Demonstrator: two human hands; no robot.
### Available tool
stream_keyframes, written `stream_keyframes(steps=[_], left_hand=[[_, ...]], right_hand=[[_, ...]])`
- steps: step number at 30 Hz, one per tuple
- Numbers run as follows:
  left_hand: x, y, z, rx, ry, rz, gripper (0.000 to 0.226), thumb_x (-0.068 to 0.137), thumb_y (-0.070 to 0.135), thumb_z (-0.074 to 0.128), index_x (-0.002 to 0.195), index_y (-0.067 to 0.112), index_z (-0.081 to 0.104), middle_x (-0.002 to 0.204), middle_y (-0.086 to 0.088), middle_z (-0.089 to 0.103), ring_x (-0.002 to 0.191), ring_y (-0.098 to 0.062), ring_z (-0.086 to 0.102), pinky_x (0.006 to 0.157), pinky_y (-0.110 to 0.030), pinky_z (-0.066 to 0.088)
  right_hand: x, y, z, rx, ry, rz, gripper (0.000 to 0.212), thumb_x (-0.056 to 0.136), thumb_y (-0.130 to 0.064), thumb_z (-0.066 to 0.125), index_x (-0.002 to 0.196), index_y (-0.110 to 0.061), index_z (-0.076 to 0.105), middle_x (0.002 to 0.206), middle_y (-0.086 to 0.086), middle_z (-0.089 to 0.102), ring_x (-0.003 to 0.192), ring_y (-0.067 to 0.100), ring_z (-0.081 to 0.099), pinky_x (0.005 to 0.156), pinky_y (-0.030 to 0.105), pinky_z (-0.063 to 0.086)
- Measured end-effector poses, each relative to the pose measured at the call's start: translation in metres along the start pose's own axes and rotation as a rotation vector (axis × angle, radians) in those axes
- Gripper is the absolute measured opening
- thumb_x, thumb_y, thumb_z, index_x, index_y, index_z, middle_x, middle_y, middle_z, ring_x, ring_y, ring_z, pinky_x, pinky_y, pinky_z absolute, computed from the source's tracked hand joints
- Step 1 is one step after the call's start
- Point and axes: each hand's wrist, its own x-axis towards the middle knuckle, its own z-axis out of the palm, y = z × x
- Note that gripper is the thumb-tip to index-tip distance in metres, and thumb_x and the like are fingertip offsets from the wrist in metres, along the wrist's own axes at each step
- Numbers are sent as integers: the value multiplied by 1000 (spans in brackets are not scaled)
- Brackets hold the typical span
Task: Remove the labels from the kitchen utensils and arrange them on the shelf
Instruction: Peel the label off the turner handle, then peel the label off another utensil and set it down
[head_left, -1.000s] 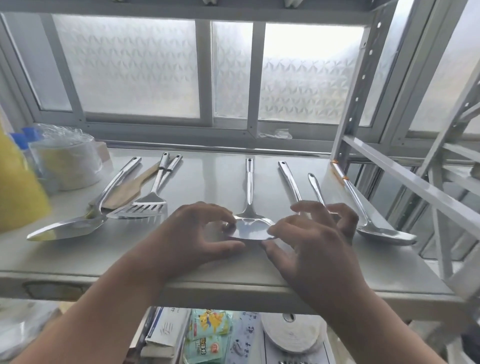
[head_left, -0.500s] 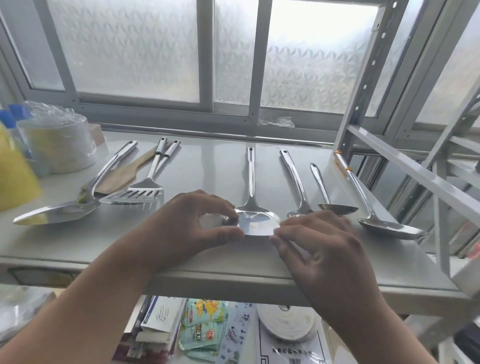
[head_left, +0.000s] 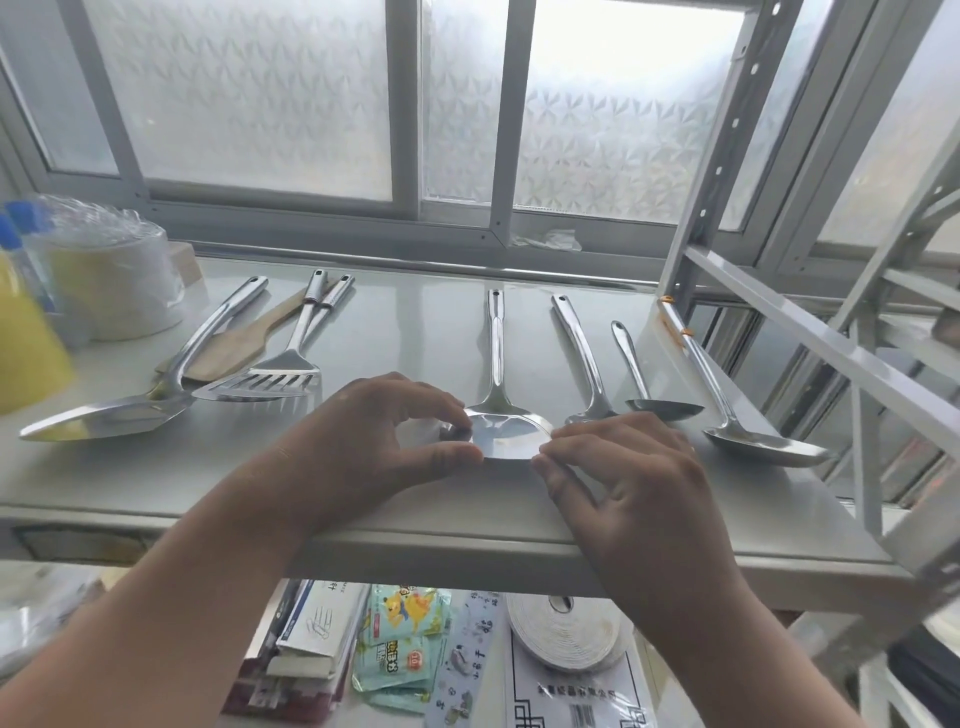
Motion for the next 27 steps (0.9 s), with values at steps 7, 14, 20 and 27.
stream_keyframes(steps=[7,14,20,27], left_hand=[[-4,3,-5,41,11,-25,61,77,89,65,121,48,73,126,25,70,121,5,62,110,-41,52],[-50,3,-70,117,158,-17,59,86,81,63,135,48,66,137,33,64,129,10,57,109,-31,50],[-104,-23,-130,376,170,-180,58,88,74,66,138,44,65,130,33,63,121,11,56,107,-29,50],[-149,-57,-169,563,53,-510,62,94,56,70,151,44,51,147,22,58,131,-6,56,98,-27,43]], right_hand=[[1,-7,-6,-34,-34,-6,13,88,-38,75,96,-30,80,100,-21,74,105,10,61,95,48,42],[25,-70,14,71,-88,-165,26,87,-43,71,107,-28,78,110,-18,73,114,14,59,98,46,43],[62,-144,73,196,-384,-268,44,89,-49,68,130,-33,65,129,-18,65,124,4,48,102,30,47],[88,-212,127,74,-570,-434,43,91,-45,62,132,-32,59,126,-9,65,121,20,52,92,37,45]])
